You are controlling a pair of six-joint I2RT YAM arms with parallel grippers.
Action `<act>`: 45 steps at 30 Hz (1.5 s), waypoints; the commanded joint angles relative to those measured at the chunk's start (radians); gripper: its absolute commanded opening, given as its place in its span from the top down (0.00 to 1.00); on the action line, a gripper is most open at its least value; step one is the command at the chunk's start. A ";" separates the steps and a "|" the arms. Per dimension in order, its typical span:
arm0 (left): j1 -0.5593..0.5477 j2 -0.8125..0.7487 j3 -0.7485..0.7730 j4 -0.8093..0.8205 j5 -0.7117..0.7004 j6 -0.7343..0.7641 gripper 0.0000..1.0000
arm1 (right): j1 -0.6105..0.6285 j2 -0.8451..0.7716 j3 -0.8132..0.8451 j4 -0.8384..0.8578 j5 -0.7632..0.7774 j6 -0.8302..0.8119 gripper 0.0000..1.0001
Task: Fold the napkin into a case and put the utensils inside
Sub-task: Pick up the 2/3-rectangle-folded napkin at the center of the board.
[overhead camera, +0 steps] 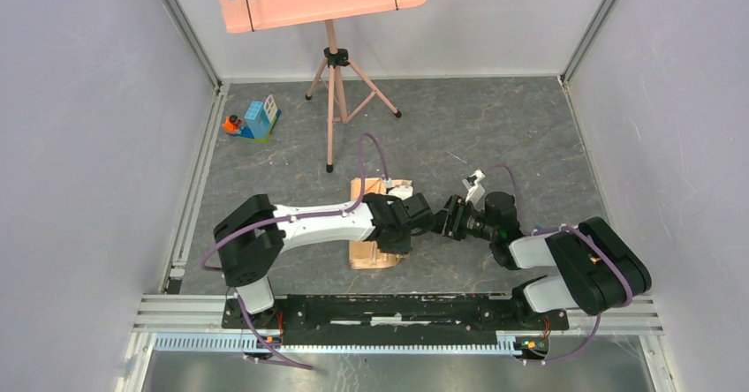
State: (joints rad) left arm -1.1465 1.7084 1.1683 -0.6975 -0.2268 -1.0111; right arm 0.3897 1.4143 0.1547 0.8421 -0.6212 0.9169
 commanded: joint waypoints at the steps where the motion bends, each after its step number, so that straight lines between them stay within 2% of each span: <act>1: -0.004 0.055 0.075 -0.016 0.054 0.092 0.64 | -0.040 -0.054 0.001 -0.118 0.018 -0.094 0.35; 4: -0.018 0.091 0.109 -0.058 0.044 0.105 0.53 | -0.096 -0.096 -0.013 -0.177 0.018 -0.135 0.35; 11: -0.083 0.187 0.274 -0.211 -0.061 0.113 0.41 | -0.191 -0.185 -0.028 -0.321 0.023 -0.251 0.35; 21: -0.166 0.368 0.484 -0.455 -0.227 0.109 0.37 | -0.278 -0.179 -0.060 -0.317 -0.047 -0.279 0.36; 31: -0.184 0.422 0.483 -0.443 -0.252 0.101 0.40 | -0.280 -0.208 -0.075 -0.324 -0.052 -0.285 0.38; 33: -0.184 0.426 0.479 -0.438 -0.259 0.103 0.42 | -0.280 -0.212 -0.075 -0.326 -0.054 -0.284 0.38; 35: -0.184 0.422 0.470 -0.427 -0.266 0.104 0.49 | -0.280 -0.213 -0.075 -0.325 -0.062 -0.284 0.38; 38: -0.183 0.406 0.443 -0.402 -0.292 0.105 0.75 | -0.277 -0.198 -0.078 -0.296 -0.086 -0.266 0.35; 41: -0.183 0.377 0.427 -0.399 -0.328 0.103 0.89 | -0.260 -0.163 -0.076 -0.235 -0.121 -0.220 0.26; 45: -0.183 0.312 0.389 -0.381 -0.349 0.101 0.98 | -0.202 -0.134 -0.061 -0.153 -0.091 -0.122 0.12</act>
State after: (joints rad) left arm -1.3266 2.1246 1.5837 -1.1053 -0.5018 -0.9207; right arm 0.1394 1.2491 0.0967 0.6235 -0.7300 0.7143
